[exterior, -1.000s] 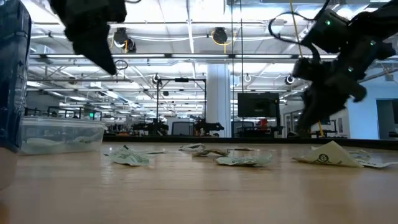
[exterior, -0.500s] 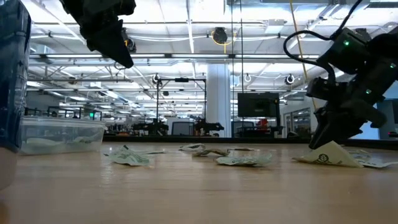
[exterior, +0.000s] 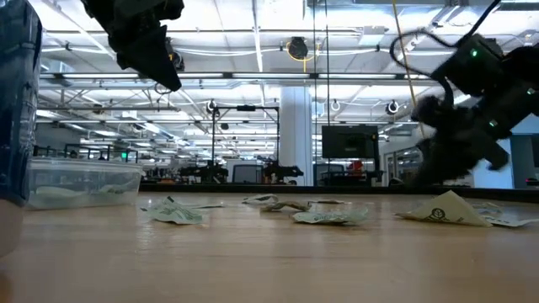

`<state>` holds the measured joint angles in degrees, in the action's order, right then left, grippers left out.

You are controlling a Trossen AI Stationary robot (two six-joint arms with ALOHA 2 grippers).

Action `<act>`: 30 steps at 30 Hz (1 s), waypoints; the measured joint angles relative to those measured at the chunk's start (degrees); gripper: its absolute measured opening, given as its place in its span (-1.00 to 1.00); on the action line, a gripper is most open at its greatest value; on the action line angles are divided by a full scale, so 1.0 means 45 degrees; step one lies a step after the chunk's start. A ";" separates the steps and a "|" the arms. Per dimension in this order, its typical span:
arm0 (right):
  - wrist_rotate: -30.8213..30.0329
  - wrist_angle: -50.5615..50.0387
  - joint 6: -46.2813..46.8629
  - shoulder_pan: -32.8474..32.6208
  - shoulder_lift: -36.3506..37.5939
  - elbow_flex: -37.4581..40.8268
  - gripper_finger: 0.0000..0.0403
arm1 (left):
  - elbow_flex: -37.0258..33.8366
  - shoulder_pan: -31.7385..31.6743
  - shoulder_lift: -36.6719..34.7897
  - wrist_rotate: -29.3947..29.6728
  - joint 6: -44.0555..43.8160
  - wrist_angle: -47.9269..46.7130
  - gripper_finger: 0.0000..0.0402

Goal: Pick and place Stevia / Truvia into bins
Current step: Put the stevia packet into the transparent container

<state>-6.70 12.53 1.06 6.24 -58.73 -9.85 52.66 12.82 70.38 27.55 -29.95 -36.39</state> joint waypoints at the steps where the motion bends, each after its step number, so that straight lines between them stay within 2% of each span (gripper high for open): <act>1: -0.0100 0.0674 -0.0028 0.0002 0.0010 -0.0002 -0.96 | 0.0000 0.0000 0.0001 0.0165 -0.0012 0.0037 -0.72; 5: -0.0130 0.2829 -0.0530 0.0004 0.0018 -0.0010 -0.98 | 0.0000 0.0000 0.0001 0.0824 -0.0024 0.0161 -0.72; 8: -0.0077 0.3163 -0.1126 0.0000 0.0022 -0.0034 -0.98 | 0.0000 -0.0001 0.0000 0.0886 -0.0025 0.0152 -0.72; 12: 0.0362 0.1697 -0.1018 0.0000 0.0018 -0.0034 -0.87 | 0.0000 0.0000 0.0000 0.0636 -0.0026 0.0142 -0.72; 16: 0.1223 0.0317 0.0197 -0.0002 0.0018 -0.0034 -0.67 | -0.0005 0.0000 0.0001 0.0511 -0.0025 0.0137 -0.72; 22: 0.1118 -0.1914 -0.0037 -0.0010 0.0042 -0.0078 -0.38 | -0.0005 0.0000 0.0001 0.0515 -0.0025 0.0132 -0.72; 26: 0.0809 -0.2374 0.0045 0.0002 0.0042 -0.0083 -0.31 | -0.0010 0.0000 0.0001 0.0523 -0.0028 0.0132 -0.72; 30: 0.0802 -0.2423 0.0059 0.0005 0.0042 -0.0081 -0.33 | -0.0010 0.0000 0.0000 0.0545 -0.0121 0.0132 -0.72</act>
<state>-3.09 1.62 1.32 6.26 -58.54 -10.21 52.62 12.82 70.38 30.00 -30.50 -35.79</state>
